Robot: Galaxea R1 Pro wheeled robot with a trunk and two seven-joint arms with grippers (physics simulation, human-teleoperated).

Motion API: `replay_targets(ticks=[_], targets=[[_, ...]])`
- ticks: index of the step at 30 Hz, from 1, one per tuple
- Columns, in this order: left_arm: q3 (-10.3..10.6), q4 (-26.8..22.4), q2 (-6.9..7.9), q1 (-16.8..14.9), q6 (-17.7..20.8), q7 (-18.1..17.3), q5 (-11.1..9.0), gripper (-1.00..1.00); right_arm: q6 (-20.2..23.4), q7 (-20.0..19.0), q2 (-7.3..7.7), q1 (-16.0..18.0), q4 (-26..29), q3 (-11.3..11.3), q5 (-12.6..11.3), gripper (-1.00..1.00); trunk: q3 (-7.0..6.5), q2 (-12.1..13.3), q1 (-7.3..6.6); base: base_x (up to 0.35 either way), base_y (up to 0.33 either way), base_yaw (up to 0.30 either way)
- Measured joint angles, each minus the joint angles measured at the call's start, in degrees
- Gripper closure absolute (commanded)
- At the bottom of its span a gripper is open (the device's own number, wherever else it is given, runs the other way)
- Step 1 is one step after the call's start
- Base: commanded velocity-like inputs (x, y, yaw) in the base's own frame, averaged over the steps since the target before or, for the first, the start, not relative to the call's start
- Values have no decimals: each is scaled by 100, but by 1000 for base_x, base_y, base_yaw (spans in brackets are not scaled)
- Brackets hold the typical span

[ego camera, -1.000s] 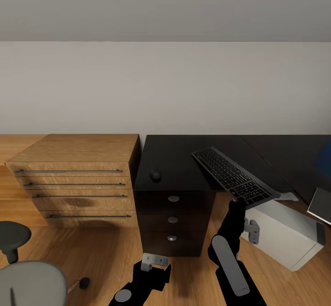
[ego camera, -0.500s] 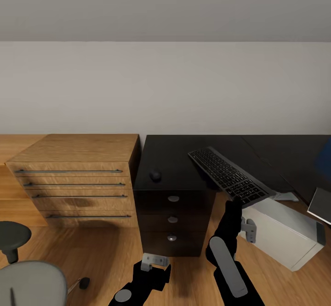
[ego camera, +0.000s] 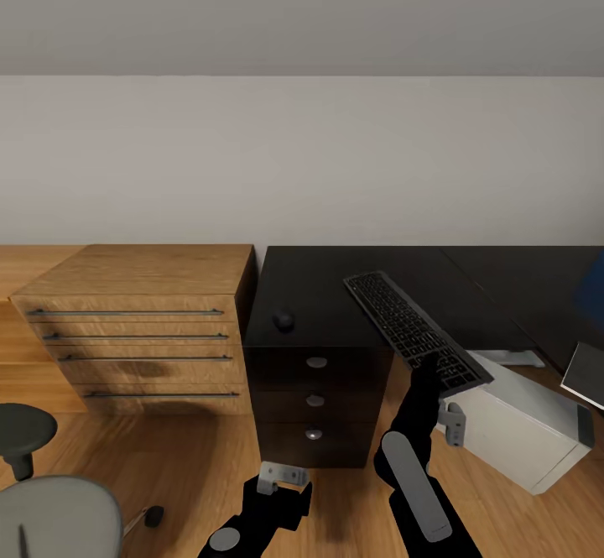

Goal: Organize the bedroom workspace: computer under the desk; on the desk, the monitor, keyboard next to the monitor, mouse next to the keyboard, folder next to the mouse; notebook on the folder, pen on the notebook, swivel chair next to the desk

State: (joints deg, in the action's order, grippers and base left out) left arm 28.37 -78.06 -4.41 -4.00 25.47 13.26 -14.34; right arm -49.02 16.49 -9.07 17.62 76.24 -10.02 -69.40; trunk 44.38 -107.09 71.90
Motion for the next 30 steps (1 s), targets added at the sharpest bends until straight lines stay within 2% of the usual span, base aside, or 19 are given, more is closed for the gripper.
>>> replay_targets(ticks=[8, 15, 30], targets=[[0, 0, 0, 0, 1, 0, 0, -100, 5, 0, 0, 0, 0, -1, 2, -100, 0, 0, 2, -164, -51, 0], [0, 0, 0, 0, 0, 0, 0, -100, 5, 0, 0, 0, 0, -1, 2, -100, 0, 0, 0, -33, -41, 0], [-7, 1, 0, 0, -1, 1, 0, -100, 7, 21, 32, 0, 1, 42, 12, -100, 0, 0, 0, -1, -225, 0]])
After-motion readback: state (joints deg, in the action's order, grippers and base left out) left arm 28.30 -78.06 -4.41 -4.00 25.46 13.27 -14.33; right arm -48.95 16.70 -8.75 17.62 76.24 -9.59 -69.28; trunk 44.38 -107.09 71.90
